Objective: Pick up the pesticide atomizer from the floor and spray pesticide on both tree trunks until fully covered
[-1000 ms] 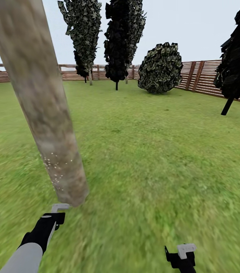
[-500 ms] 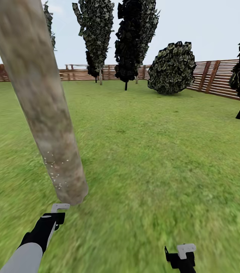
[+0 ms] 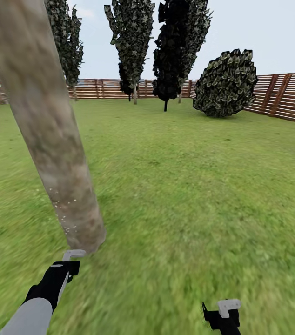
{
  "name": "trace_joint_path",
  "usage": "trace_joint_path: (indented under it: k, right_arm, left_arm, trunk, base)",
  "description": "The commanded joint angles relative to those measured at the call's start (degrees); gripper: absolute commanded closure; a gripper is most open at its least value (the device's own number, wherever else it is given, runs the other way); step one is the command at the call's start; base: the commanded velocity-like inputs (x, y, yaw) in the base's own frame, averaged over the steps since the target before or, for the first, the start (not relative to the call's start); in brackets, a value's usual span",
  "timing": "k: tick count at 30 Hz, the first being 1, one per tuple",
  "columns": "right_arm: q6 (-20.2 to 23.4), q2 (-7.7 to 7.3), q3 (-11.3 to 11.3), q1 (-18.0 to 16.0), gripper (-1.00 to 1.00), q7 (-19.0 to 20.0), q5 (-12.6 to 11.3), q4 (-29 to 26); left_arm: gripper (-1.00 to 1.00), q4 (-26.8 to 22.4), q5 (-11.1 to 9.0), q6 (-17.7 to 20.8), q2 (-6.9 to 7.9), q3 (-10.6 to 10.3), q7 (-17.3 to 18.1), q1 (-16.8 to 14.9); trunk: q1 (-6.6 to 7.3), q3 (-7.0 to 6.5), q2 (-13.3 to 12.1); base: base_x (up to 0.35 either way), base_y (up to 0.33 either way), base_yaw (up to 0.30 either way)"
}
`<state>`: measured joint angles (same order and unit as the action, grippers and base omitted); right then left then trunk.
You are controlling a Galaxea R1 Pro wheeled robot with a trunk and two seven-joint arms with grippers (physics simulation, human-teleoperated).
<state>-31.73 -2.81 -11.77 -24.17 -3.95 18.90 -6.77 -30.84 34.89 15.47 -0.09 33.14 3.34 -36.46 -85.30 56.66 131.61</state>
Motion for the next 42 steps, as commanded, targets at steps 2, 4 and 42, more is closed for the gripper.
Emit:
trace_joint_path:
  k: [2, 4, 42]
  right_arm:
    - [0.0, 0.00, 0.0, 0.0, -1.00, 0.0, 0.0, 0.0]
    - [0.0, 0.01, 0.0, 0.0, -1.00, 0.0, 0.0, 0.0]
    - [0.0, 0.09, 0.0, 0.0, -1.00, 0.0, 0.0, 0.0]
  left_arm:
    - [1.00, 0.0, 0.0, 0.0, 0.00, 0.0, 0.0, 0.0]
    - [1.00, 0.0, 0.0, 0.0, 0.00, 0.0, 0.0, 0.0]
    - [1.00, -0.3, -0.1, -0.1, 0.01, 0.1, 0.0, 0.0]
  trunk:
    - [0.00, 0.00, 0.0]
    - [0.00, 0.00, 0.0]
    - [0.00, 0.00, 0.0]
  base:
    - [0.147, -0.270, 0.001]
    - [0.135, -0.271, 0.000]
    - [0.086, -0.271, 0.182]
